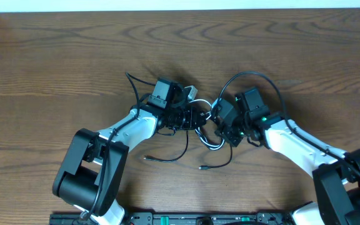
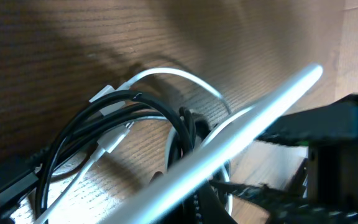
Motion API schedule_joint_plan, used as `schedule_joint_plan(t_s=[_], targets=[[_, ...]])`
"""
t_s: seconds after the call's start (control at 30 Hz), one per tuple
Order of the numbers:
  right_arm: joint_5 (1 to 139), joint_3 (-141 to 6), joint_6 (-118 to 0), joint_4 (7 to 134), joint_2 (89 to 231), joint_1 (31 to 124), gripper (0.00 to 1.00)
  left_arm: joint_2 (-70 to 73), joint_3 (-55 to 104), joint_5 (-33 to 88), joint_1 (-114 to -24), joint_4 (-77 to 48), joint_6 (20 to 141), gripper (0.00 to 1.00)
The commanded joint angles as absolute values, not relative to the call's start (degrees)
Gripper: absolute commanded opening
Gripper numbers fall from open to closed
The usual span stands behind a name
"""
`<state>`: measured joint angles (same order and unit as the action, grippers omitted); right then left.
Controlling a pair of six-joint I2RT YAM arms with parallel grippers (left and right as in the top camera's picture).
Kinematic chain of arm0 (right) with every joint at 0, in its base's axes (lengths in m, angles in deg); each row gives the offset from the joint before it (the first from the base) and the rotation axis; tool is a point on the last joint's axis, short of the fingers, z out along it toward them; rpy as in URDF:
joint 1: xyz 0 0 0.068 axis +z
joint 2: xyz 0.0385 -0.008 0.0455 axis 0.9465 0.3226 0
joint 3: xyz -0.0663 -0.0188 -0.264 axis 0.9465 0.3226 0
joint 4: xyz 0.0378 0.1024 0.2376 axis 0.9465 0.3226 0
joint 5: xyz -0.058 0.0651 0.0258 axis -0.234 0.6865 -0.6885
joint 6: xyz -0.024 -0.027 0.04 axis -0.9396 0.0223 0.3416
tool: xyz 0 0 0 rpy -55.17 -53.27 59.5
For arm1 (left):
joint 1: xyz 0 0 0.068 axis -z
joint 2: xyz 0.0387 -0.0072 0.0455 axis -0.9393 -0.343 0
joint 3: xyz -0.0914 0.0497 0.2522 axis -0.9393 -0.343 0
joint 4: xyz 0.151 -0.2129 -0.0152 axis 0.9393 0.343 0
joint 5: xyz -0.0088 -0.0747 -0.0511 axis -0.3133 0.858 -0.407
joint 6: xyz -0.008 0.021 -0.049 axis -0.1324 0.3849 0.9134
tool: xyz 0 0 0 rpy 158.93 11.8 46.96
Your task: Untangle cables
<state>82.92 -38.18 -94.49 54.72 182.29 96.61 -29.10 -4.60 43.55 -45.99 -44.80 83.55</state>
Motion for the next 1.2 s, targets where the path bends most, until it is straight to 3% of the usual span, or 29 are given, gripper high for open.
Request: schedule_joint_plan(t_s=[0.0,0.67,1.17], targets=[[83.2,-37.4,-94.6,54.3,183.7,98.1,0.33,-28.7,-4.7,42.3,-45.8,-45.2,84.0,0.07],[81.7,-36.3,-92.2,49.4,184.1,101.0,0.27,-28.7,-4.7,40.6,-45.8,-45.2,84.0,0.08],[75.5,-35.6,-91.6,43.8,183.5,101.0,0.34,-28.7,-4.7,40.6,-45.8,-45.2,84.1,0.08]])
